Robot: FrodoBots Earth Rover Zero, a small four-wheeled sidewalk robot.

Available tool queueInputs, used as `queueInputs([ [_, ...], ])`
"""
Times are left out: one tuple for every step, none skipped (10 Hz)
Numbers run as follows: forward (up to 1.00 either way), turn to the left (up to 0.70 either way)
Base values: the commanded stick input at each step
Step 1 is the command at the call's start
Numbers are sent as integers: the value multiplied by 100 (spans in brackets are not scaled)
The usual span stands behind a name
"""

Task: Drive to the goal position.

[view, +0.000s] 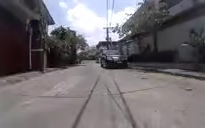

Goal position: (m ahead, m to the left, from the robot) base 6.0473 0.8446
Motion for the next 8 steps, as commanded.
queueInputs([
  [100, -2],
  [100, -2],
  [100, -2],
  [100, -2],
  [100, -2],
  [100, -2],
  [100, -2],
  [100, -2],
])
